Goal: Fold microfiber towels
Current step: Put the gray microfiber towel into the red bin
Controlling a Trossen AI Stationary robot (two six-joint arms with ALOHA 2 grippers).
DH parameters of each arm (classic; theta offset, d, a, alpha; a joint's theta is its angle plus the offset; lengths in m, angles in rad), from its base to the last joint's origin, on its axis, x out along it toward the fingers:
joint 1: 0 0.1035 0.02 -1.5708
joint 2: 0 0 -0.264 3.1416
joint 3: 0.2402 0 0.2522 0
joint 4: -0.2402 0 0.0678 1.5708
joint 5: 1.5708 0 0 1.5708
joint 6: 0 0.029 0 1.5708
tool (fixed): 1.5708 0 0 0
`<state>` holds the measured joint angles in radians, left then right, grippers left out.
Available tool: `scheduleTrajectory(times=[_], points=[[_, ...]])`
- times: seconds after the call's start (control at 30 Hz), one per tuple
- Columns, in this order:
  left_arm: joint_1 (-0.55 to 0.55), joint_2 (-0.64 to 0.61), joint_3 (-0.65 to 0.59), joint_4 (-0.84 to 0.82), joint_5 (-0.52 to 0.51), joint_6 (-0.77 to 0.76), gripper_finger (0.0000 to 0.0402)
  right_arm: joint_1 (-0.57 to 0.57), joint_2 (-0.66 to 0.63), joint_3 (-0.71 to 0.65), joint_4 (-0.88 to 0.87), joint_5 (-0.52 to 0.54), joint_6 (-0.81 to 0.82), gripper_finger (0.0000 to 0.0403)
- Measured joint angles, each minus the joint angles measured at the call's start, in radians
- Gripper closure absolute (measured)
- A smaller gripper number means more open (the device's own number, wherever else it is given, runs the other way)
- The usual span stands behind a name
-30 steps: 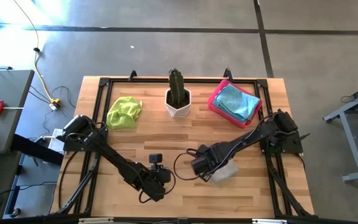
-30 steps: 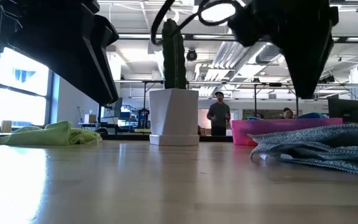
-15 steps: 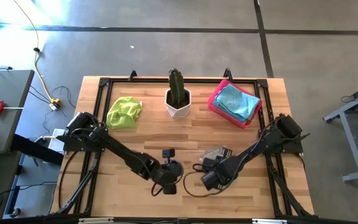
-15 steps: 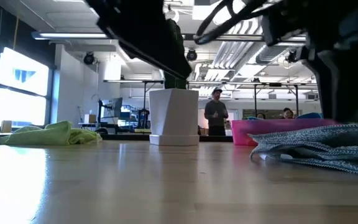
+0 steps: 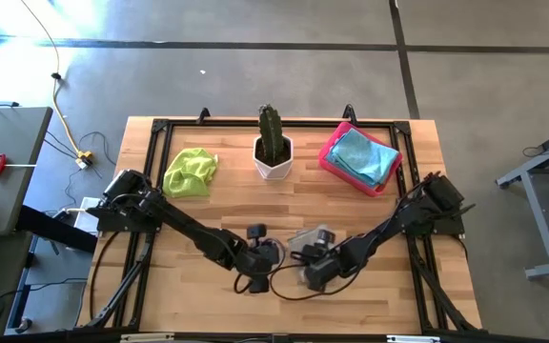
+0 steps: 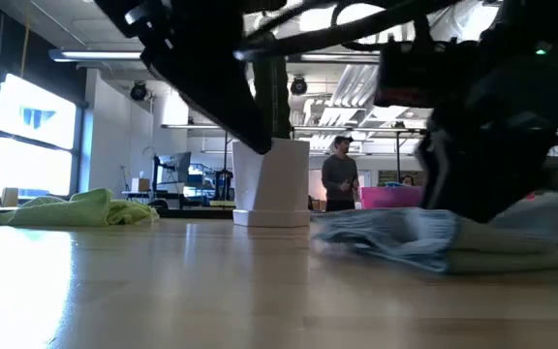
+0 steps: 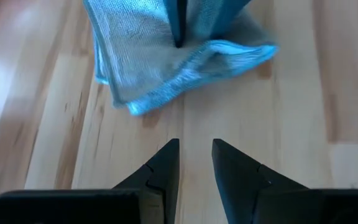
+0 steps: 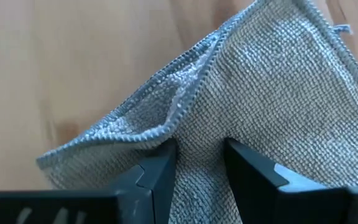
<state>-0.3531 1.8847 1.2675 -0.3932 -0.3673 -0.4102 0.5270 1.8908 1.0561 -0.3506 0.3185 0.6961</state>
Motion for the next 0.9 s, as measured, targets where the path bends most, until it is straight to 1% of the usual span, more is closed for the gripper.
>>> scheduleTrajectory(times=[0.07, 0.17, 0.2, 0.27, 0.43, 0.53, 0.63, 0.73, 0.83, 0.9], points=[[0.0, 0.0, 0.0, -0.039, 0.002, -0.028, 0.0316, -0.009, 0.004, -0.017, 0.097, -0.004, -0.098, 0.027], [0.0, 0.0, 0.0, -0.095, 0.002, -0.051, 0.0316, -0.011, 0.006, -0.024, 0.18, -0.017, -0.265, 0.027], [0.0, 0.0, 0.0, -0.104, 0.002, -0.05, 0.0316, -0.011, 0.001, -0.023, 0.183, -0.022, -0.291, 0.027], [0.0, 0.0, 0.0, -0.112, 0.001, -0.022, 0.0316, -0.009, -0.019, -0.009, 0.156, -0.03, -0.284, 0.027], [0.007, 0.0, -0.001, -0.083, -0.01, 0.181, 0.0316, 0.007, -0.128, 0.017, 0.089, -0.031, -0.076, 0.027], [0.029, 0.0, -0.026, 0.037, -0.01, 0.288, 0.0316, 0.041, -0.179, 0.017, 0.076, -0.015, 0.085, 0.027], [0.064, 0.0, -0.07, 0.189, 0.013, 0.345, 0.0316, 0.08, -0.186, 0.008, 0.03, 0.069, 0.36, 0.027], [0.106, 0.0, -0.122, 0.316, 0.06, 0.362, 0.0316, 0.115, -0.169, 0.008, -0.045, 0.157, 0.605, 0.027], [0.146, 0.0, -0.164, 0.395, 0.093, 0.362, 0.0316, 0.152, -0.135, 0.007, -0.073, 0.265, 0.773, 0.027], [0.171, 0.0, -0.194, 0.436, 0.134, 0.362, 0.0316, 0.165, -0.108, 0.007, -0.069, 0.293, 0.833, 0.027]])
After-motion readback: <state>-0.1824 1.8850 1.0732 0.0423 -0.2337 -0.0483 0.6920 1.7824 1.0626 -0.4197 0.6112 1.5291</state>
